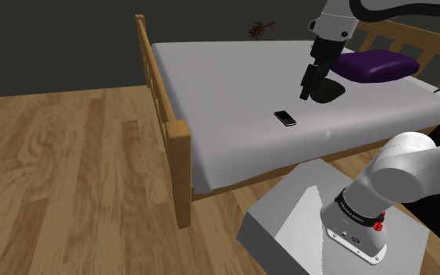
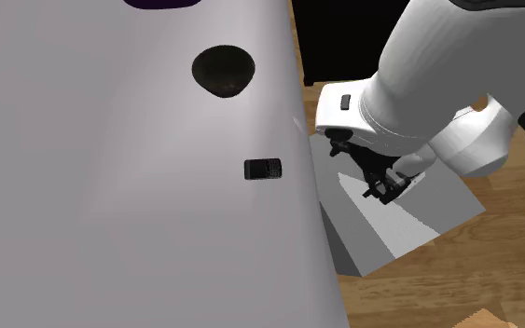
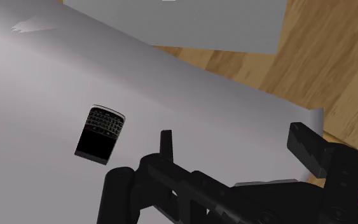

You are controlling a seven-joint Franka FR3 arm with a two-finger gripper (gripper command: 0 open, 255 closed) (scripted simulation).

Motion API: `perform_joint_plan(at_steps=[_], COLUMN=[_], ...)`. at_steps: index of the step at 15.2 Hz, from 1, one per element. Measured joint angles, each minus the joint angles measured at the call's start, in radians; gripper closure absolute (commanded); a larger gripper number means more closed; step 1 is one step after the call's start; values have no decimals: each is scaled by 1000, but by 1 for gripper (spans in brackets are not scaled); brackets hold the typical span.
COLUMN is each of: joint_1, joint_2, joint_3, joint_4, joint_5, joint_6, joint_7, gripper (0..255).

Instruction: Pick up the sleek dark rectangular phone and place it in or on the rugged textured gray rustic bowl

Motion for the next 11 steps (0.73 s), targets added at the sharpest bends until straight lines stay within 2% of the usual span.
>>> perform_joint_plan(at_steps=[4,11], joint_1=[-20,-83], joint_2=[38,192], joint_3=[-19,-89], joint_4=[-24,-80], joint_5=[-10,-40], joint_6=[65,284], joint_7=[0,-6], gripper=[0,0])
